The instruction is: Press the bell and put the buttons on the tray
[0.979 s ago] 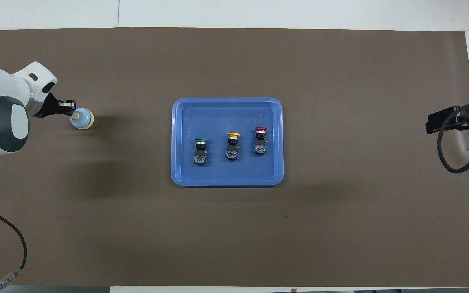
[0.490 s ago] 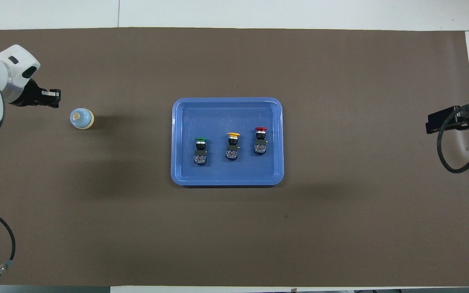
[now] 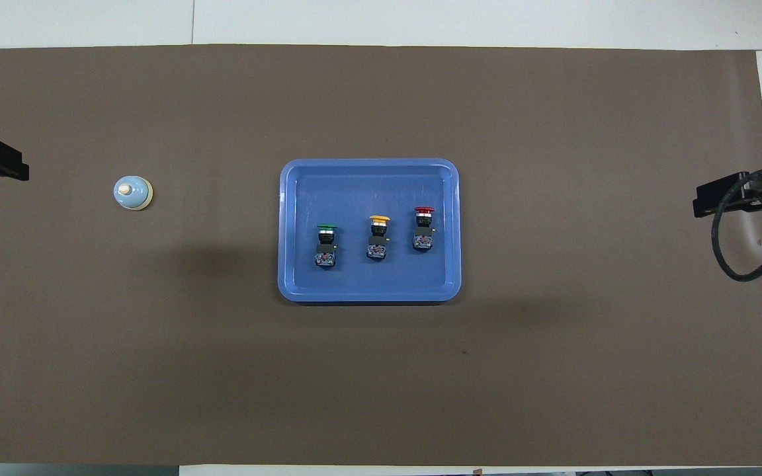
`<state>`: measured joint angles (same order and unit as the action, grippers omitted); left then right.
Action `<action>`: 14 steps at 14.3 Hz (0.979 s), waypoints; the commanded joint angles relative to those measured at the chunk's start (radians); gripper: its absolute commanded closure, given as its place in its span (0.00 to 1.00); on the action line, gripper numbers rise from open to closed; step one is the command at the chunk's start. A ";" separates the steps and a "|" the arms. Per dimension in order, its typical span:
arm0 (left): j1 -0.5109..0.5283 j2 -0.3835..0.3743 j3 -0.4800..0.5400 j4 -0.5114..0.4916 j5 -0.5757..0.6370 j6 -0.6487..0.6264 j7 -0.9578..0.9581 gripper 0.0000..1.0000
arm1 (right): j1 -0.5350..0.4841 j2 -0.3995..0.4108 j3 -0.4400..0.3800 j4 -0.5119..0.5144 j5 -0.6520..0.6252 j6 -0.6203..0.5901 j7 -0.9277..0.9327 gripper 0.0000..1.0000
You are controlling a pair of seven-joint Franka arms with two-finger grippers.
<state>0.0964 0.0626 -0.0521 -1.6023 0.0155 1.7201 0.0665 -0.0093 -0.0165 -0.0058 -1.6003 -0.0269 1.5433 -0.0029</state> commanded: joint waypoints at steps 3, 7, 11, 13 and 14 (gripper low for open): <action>-0.009 -0.086 -0.008 -0.027 0.000 -0.131 0.001 0.00 | -0.024 -0.017 0.018 -0.020 -0.008 0.008 -0.023 0.00; -0.012 -0.086 -0.012 -0.027 -0.003 -0.155 -0.002 0.00 | -0.024 -0.017 0.018 -0.020 -0.008 0.008 -0.023 0.00; -0.017 -0.086 -0.012 -0.024 -0.003 -0.181 -0.001 0.00 | -0.024 -0.017 0.018 -0.020 -0.008 0.008 -0.023 0.00; -0.017 -0.086 -0.012 -0.022 -0.003 -0.182 0.001 0.00 | -0.024 -0.017 0.018 -0.020 -0.008 0.008 -0.023 0.00; -0.017 -0.086 -0.012 -0.022 -0.003 -0.182 0.004 0.00 | -0.024 -0.017 0.018 -0.020 -0.008 0.008 -0.023 0.00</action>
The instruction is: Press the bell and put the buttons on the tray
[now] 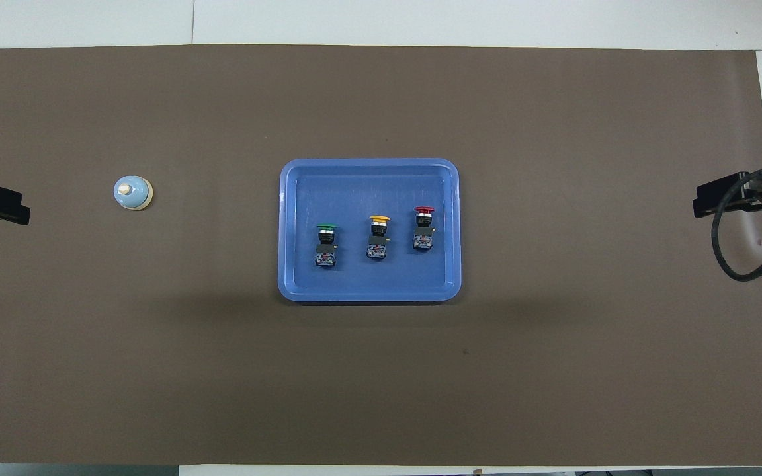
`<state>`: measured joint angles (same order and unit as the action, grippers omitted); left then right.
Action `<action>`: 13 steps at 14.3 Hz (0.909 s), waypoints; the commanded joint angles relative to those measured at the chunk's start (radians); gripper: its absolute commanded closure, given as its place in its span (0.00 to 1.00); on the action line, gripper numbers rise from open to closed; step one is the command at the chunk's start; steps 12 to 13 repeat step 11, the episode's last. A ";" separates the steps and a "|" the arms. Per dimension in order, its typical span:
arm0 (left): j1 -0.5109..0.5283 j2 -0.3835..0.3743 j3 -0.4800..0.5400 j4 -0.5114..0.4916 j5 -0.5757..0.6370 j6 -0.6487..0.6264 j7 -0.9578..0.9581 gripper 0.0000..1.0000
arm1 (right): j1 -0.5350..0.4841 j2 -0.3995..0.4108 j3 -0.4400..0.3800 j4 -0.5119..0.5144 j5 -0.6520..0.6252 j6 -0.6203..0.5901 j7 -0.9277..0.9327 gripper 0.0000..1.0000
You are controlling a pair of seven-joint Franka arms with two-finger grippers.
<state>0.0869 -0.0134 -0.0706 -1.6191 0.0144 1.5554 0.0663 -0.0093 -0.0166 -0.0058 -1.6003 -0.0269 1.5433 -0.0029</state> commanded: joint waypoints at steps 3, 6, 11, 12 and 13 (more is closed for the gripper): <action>-0.006 -0.010 0.006 -0.004 -0.017 -0.028 0.010 0.00 | -0.024 -0.017 0.018 -0.020 -0.008 0.008 -0.023 0.00; -0.007 -0.010 0.006 -0.005 -0.019 -0.028 0.013 0.00 | -0.024 -0.017 0.018 -0.020 -0.008 0.008 -0.023 0.00; -0.007 -0.010 0.006 -0.004 -0.021 -0.035 0.013 0.00 | -0.024 -0.017 0.018 -0.020 -0.008 0.008 -0.023 0.00; -0.007 -0.010 0.006 -0.004 -0.021 -0.035 0.013 0.00 | -0.024 -0.017 0.018 -0.020 -0.008 0.008 -0.023 0.00; -0.007 -0.010 0.006 -0.004 -0.021 -0.035 0.013 0.00 | -0.024 -0.017 0.018 -0.020 -0.008 0.008 -0.023 0.00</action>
